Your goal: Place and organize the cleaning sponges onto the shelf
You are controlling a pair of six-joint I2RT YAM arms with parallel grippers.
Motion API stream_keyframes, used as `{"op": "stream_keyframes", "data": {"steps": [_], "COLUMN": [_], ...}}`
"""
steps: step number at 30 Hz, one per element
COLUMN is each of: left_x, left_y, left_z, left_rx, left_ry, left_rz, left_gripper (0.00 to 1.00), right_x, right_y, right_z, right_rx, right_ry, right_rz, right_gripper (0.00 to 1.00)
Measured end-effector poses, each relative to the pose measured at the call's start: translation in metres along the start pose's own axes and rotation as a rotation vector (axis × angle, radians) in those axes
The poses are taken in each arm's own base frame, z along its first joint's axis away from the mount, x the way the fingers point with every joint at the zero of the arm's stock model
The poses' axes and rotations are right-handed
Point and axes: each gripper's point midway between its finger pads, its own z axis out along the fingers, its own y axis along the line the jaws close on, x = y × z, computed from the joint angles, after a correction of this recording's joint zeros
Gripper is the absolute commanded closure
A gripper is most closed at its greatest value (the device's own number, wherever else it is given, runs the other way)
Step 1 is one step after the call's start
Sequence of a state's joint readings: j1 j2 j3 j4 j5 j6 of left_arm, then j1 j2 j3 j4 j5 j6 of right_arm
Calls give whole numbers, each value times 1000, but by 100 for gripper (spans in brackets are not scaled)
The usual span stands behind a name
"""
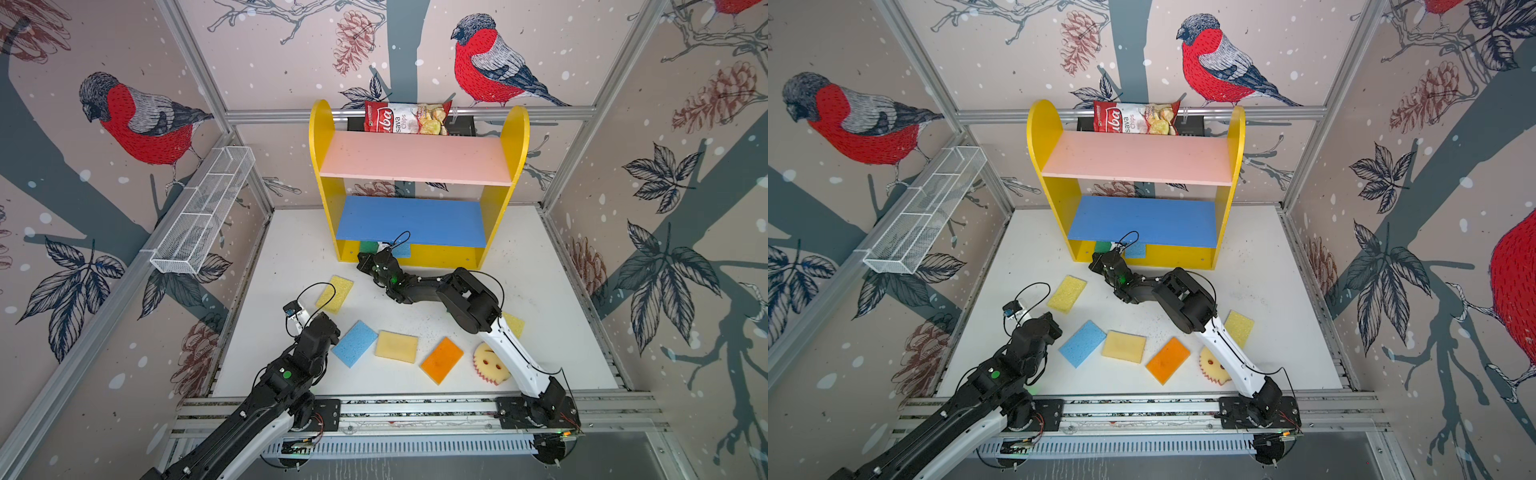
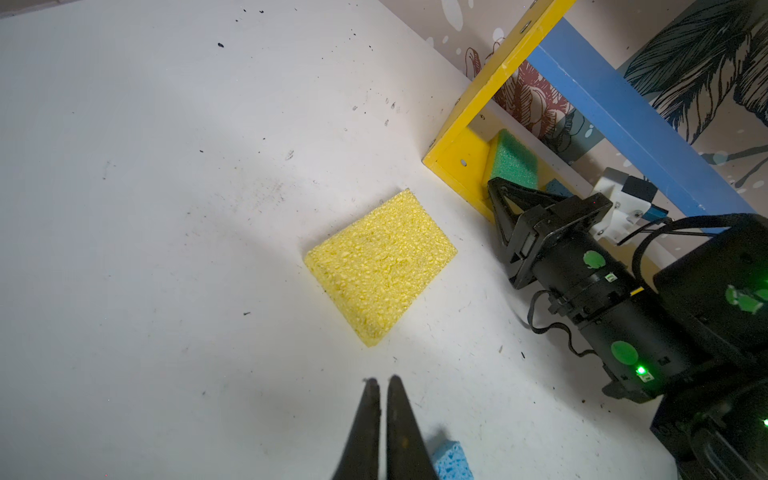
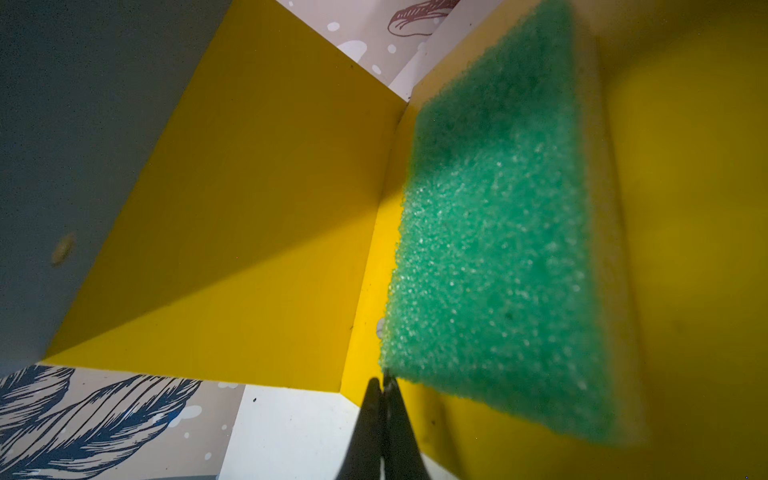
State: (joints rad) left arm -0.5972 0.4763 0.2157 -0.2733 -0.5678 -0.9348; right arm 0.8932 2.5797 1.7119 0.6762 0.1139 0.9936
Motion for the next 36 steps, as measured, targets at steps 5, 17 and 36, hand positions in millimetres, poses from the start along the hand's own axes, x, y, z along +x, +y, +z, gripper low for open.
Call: {"op": "stream_keyframes", "data": {"steps": [5,17,36], "left_x": [0,2,-4], "left_y": [0,1,-8], "left_z": [0,1,9], "left_rx": [-1,-3,-21], "left_ry": [1,11,3], "left_rz": [0,3,31], "left_gripper": [91,91,57], "right_x": [-1,8,-18], "right_y": [2,-2,-67], "right_z": [7,-19,-194], "right_rx": [-5,-16,147], "right_ry": [-4,33,138], "right_rz": [-4,-30,-72], "right_gripper": [100,99,96]}}
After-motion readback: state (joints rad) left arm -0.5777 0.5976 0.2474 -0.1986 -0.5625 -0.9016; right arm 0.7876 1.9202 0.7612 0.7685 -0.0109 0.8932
